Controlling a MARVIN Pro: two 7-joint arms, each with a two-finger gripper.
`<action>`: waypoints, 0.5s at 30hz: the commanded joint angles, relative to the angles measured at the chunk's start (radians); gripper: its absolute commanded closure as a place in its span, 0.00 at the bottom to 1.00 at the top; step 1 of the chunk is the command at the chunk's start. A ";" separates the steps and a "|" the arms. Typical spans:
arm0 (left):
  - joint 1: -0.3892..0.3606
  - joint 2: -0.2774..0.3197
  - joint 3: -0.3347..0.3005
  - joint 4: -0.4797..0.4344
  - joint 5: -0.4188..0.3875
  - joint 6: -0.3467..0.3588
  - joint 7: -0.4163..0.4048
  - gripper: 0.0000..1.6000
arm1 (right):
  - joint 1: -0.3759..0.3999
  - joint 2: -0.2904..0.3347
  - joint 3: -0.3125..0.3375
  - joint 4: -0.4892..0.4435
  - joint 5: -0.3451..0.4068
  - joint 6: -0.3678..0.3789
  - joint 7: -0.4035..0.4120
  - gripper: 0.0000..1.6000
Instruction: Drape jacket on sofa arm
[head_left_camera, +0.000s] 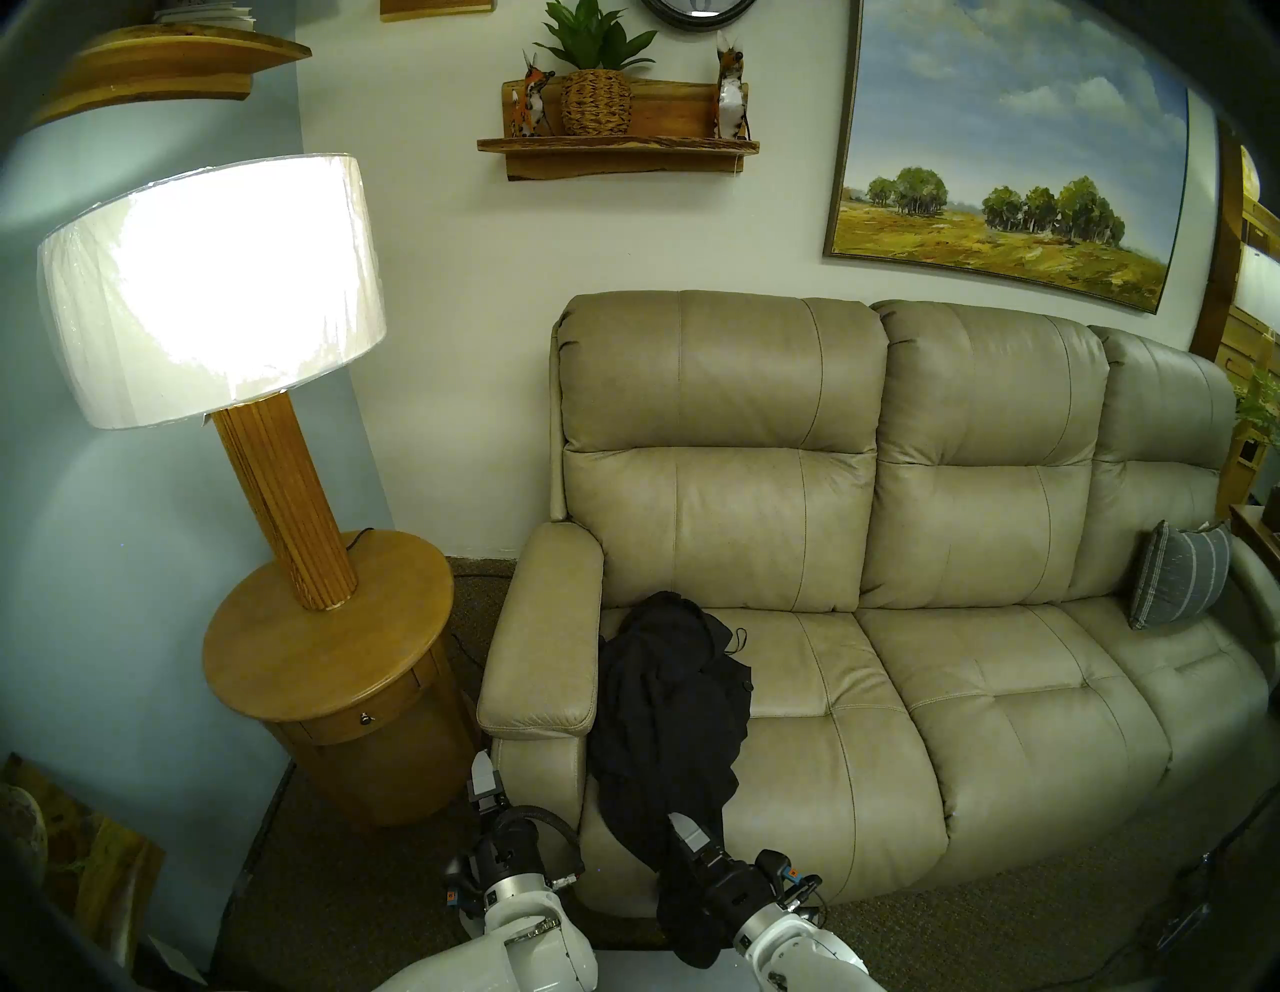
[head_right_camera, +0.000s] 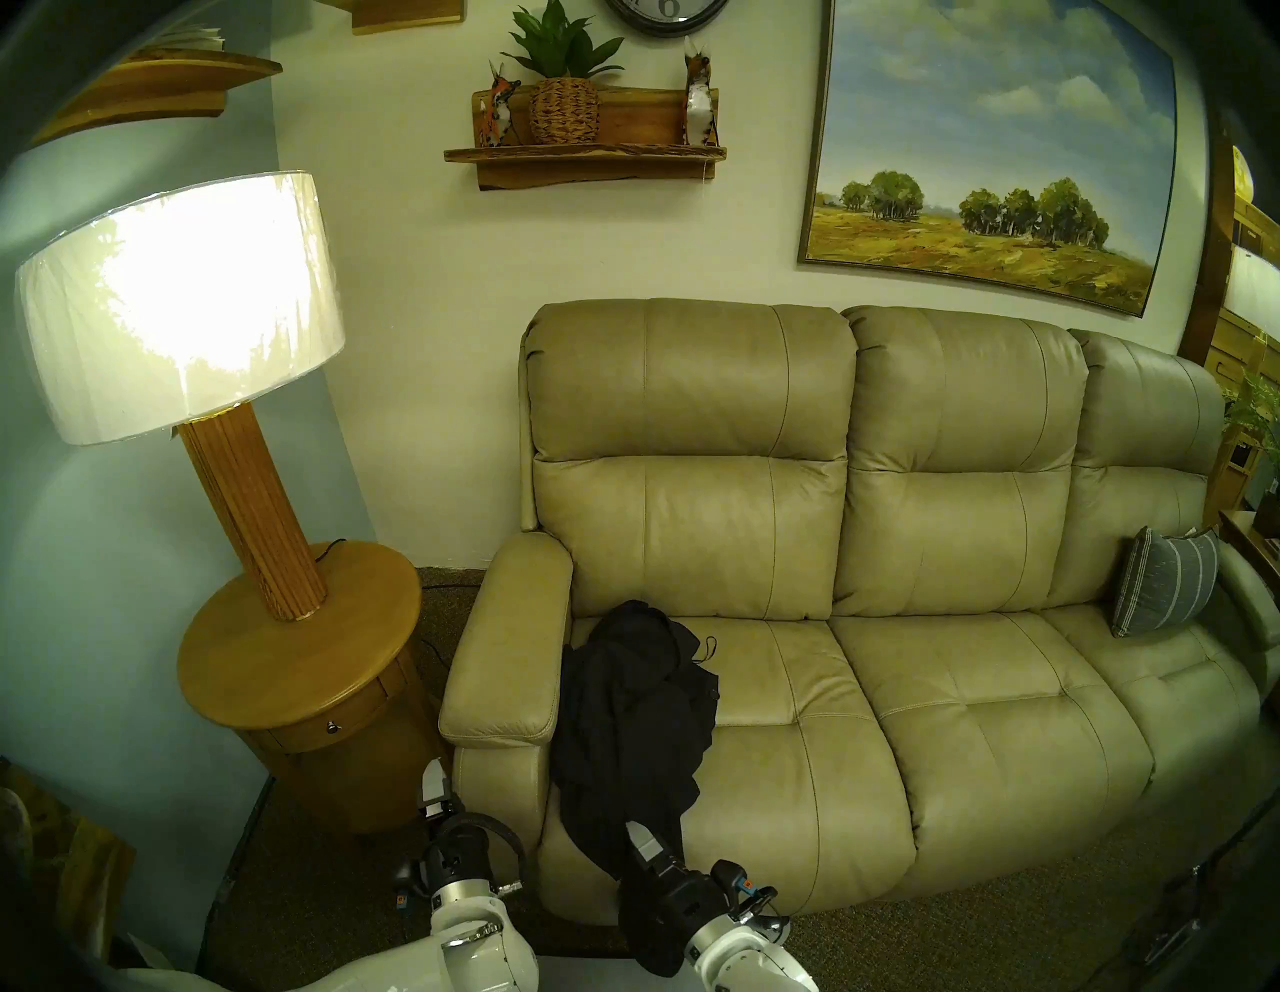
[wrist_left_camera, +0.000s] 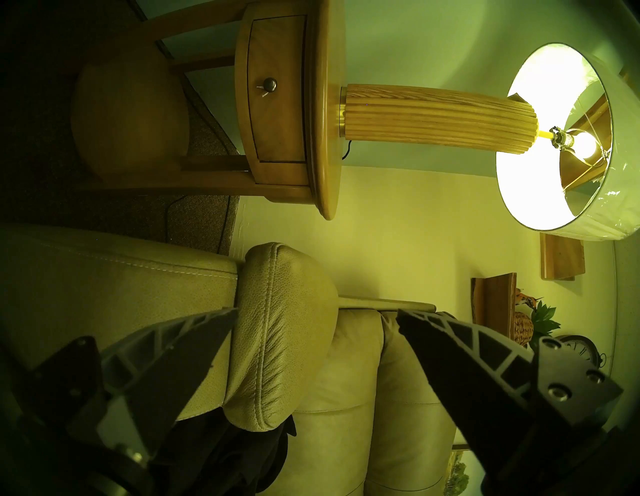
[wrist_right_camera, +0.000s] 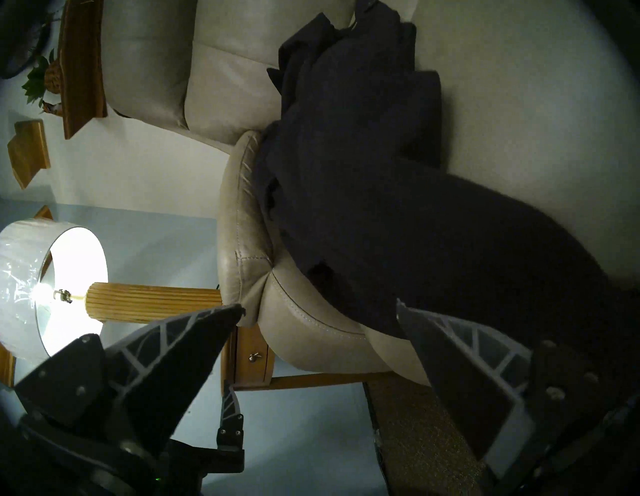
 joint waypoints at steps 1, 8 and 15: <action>-0.001 -0.002 -0.002 -0.005 0.003 0.000 -0.006 0.00 | 0.111 -0.021 -0.077 0.039 0.037 -0.029 -0.046 0.00; -0.001 -0.002 -0.001 -0.005 0.003 0.000 -0.005 0.00 | 0.186 -0.050 -0.084 0.140 0.091 -0.089 -0.140 0.00; -0.002 -0.001 0.000 -0.005 0.003 0.000 -0.003 0.00 | 0.259 -0.070 -0.107 0.209 0.153 -0.141 -0.193 0.00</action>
